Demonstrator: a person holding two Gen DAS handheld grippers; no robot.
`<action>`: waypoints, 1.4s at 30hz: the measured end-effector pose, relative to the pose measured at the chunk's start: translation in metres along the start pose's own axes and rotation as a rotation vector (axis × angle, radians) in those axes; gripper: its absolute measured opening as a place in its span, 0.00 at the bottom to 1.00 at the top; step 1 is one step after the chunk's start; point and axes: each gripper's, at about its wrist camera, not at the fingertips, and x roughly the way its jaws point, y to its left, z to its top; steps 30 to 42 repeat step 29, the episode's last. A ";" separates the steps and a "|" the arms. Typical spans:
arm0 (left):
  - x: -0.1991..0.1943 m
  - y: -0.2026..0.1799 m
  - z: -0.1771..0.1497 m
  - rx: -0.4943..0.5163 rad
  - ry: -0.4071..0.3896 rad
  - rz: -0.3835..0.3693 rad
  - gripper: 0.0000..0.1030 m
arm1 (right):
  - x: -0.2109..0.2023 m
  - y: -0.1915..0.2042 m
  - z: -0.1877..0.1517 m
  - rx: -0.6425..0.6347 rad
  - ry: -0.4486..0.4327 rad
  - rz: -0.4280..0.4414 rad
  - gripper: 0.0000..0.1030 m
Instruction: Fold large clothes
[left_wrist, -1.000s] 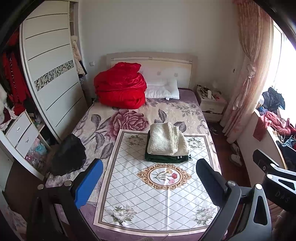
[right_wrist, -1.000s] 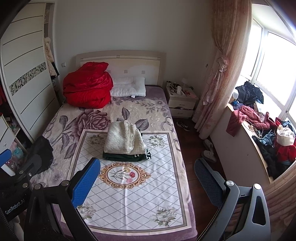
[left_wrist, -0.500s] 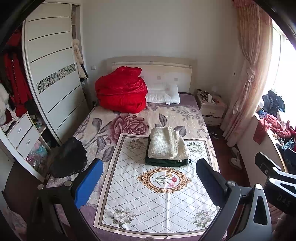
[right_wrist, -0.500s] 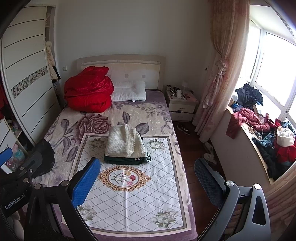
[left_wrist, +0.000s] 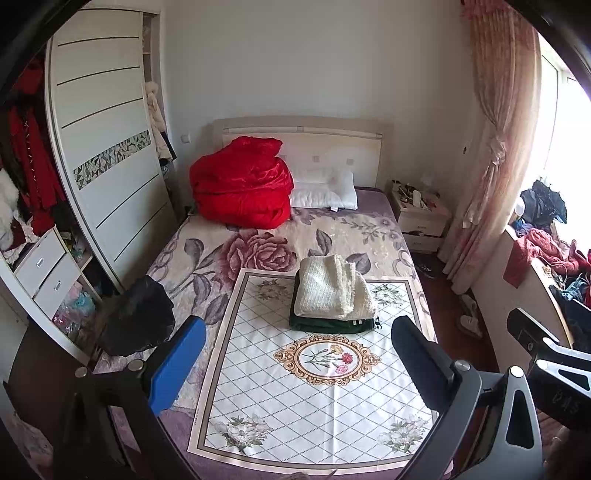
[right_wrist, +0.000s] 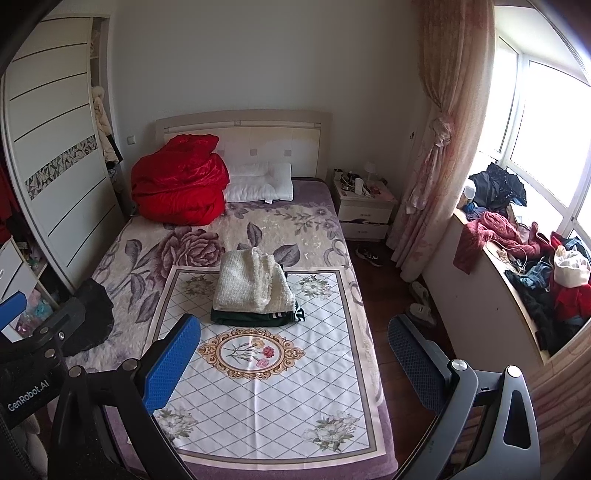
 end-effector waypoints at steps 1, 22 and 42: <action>-0.001 0.000 0.000 0.000 -0.001 0.000 0.99 | 0.001 0.000 0.001 0.000 0.000 0.000 1.00; -0.007 0.000 -0.001 -0.004 -0.008 -0.001 0.99 | -0.012 -0.001 -0.006 0.009 -0.012 -0.006 1.00; -0.008 0.000 -0.001 -0.002 -0.015 0.019 0.99 | -0.013 -0.001 -0.009 0.009 -0.011 -0.010 1.00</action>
